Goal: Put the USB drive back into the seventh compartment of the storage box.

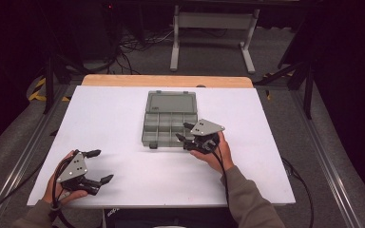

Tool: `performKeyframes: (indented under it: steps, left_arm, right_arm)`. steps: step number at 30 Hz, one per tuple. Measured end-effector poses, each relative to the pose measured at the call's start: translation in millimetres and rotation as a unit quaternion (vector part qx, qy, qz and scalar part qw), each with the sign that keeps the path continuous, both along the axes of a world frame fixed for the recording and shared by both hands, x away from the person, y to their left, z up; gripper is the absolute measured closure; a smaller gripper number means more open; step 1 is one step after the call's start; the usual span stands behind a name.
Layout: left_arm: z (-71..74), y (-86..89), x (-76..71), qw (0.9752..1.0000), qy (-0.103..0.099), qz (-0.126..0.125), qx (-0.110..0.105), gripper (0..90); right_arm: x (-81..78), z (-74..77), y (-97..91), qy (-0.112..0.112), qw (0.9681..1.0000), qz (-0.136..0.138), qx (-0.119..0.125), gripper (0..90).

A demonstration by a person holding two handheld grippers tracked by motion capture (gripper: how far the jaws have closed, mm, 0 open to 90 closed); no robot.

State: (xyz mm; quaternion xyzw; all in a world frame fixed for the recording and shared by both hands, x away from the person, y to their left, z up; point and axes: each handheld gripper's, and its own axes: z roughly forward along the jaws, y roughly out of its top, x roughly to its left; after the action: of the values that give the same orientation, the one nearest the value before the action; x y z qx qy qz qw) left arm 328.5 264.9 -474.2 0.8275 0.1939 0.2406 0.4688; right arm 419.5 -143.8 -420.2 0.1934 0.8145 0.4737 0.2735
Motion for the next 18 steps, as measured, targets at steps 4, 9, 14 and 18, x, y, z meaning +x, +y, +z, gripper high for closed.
performKeyframes:
  steps: [4, 9, 14, 18]
  left_arm:
    - [0.3, -0.2, -0.4, 1.0, -0.002, 0.001, 0.0, 8.0]
    - [0.9, 0.0, -1.0, 1.0, -0.002, 0.002, -0.002, 8.5]
    - [1.3, 0.2, -1.5, 1.0, -0.005, 0.004, -0.004, 9.0]
    - [1.3, -0.4, -1.5, 1.0, -0.006, 0.005, -0.003, 9.1]
  right_arm:
    - [-5.7, 4.7, -3.6, -0.009, 1.0, 0.0, 0.001, 50.7]
    - [-12.7, 8.8, -9.5, -0.016, 0.9999, 0.0, 0.0, 48.8]
    - [-25.3, 12.8, -19.2, -0.032, 0.9995, -0.006, -0.005, 43.4]
    - [-33.9, 14.7, -26.5, -0.043, 0.999, -0.007, -0.008, 40.9]
